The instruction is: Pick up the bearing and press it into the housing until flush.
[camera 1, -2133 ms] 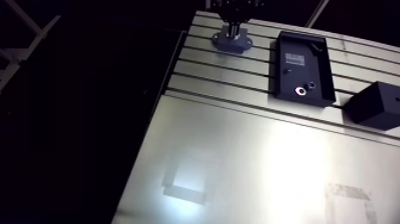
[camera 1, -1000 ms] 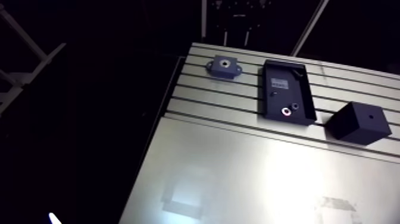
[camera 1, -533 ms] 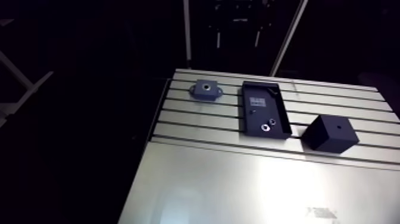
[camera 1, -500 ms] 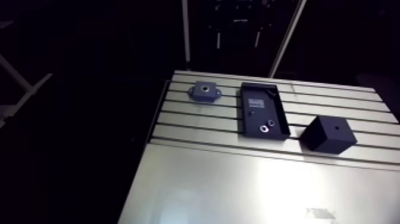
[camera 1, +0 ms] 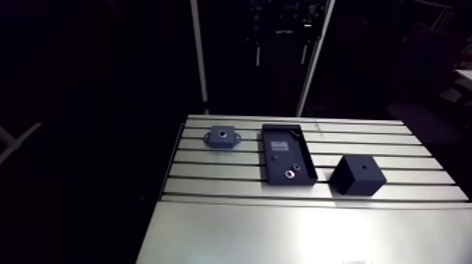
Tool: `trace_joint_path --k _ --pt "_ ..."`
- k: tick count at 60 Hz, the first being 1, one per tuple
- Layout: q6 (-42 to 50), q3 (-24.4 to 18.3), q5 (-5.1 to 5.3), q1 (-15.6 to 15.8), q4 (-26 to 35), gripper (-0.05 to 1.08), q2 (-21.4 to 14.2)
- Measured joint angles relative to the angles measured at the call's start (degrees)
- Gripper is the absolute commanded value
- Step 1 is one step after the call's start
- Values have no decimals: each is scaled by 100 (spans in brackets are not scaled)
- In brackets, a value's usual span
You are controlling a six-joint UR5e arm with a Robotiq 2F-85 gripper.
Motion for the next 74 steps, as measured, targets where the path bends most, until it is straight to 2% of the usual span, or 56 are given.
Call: trace_joint_path --k 14,21,74 --pt "-137 172 46 -247 130 1 -553" --pt "-164 225 68 -286 162 1 -664" --pt "-110 223 47 -362 262 1 -633"
